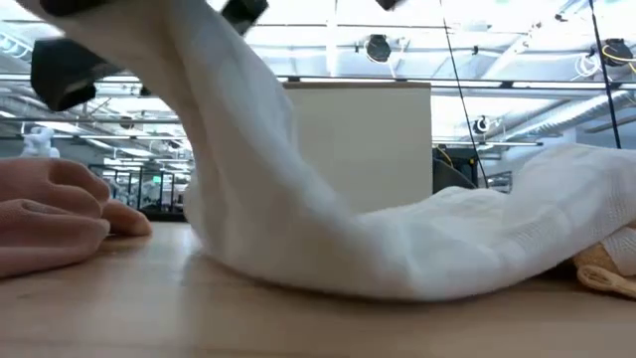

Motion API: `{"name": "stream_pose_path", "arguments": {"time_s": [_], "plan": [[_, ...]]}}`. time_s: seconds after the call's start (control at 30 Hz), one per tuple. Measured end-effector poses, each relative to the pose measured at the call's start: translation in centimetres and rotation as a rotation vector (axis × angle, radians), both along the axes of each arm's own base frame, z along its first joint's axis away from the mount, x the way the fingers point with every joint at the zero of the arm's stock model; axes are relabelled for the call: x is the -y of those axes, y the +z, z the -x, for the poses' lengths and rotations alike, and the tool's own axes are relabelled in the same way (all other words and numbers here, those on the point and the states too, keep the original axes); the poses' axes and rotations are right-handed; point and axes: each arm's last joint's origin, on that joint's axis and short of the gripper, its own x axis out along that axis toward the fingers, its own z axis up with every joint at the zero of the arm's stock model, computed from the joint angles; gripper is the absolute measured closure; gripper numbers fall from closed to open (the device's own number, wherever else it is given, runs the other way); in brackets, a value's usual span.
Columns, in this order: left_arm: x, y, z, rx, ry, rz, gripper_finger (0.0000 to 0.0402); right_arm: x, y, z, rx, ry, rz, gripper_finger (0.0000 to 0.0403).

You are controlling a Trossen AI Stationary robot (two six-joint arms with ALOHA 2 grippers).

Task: Fold towel
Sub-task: Fold the white patterned towel

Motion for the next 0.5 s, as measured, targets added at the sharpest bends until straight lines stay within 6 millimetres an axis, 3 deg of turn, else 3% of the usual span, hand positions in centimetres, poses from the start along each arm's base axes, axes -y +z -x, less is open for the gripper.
{"name": "stream_pose_path", "arguments": {"time_s": [0.27, 0.5], "plan": [[-1.1, -2.8, -2.1, -0.058, -0.034, 0.019, 0.0397, -0.2, -0.6, 1.2, -0.008, -0.083, -0.077, 0.0387], [-1.8, -2.8, -3.3, 0.009, -0.049, 0.013, 0.0397, -0.7, -1.1, 2.8, -0.049, -0.117, -0.102, 0.0385]]}}
